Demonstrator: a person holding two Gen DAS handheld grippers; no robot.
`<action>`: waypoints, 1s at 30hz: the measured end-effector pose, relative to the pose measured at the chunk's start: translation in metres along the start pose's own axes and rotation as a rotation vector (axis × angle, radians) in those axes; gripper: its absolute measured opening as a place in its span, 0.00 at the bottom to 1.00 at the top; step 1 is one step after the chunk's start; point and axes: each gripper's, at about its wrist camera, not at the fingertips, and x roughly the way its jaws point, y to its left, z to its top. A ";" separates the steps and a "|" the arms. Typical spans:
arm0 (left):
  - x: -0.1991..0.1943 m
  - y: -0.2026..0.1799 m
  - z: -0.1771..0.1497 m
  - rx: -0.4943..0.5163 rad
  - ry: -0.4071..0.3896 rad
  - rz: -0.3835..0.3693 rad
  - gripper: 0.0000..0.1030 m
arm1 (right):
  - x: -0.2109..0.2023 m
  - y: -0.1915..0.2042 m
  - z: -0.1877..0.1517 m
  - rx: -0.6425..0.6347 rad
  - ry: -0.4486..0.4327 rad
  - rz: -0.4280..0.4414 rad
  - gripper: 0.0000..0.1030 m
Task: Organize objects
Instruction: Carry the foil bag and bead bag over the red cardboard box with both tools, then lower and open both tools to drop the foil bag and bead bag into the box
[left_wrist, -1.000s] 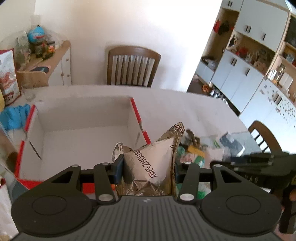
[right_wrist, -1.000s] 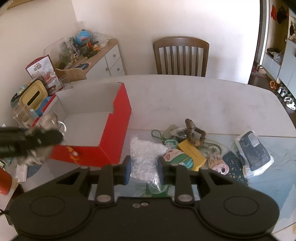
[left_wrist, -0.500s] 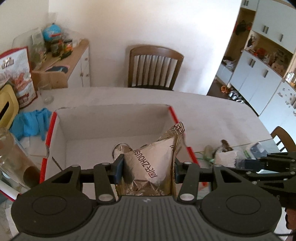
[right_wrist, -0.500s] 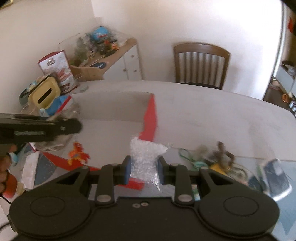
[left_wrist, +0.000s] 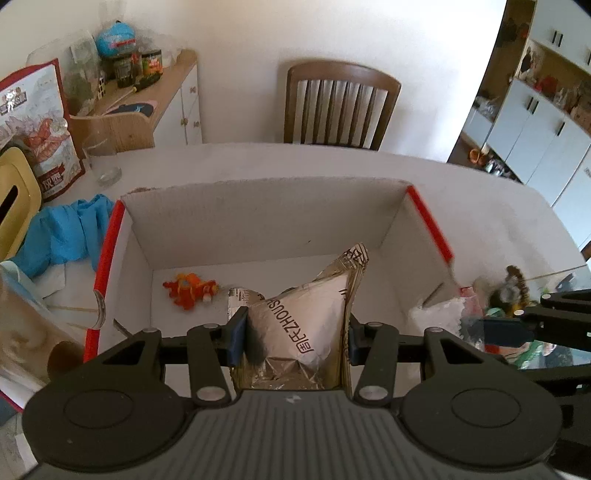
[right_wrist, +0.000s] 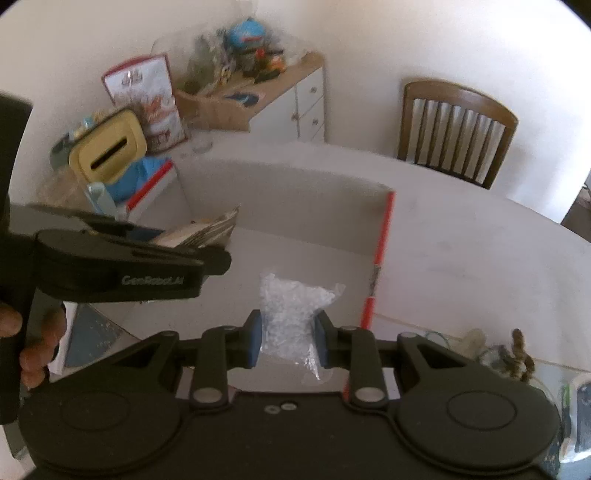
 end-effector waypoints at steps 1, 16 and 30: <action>0.004 0.002 0.000 -0.001 0.009 0.002 0.47 | 0.005 0.001 0.000 -0.005 0.010 -0.003 0.27; 0.041 0.016 -0.018 -0.001 0.128 0.011 0.49 | 0.051 0.011 0.000 -0.062 0.085 -0.021 0.31; 0.028 0.012 -0.017 0.001 0.078 0.024 0.66 | 0.036 0.005 -0.001 -0.041 0.065 -0.014 0.43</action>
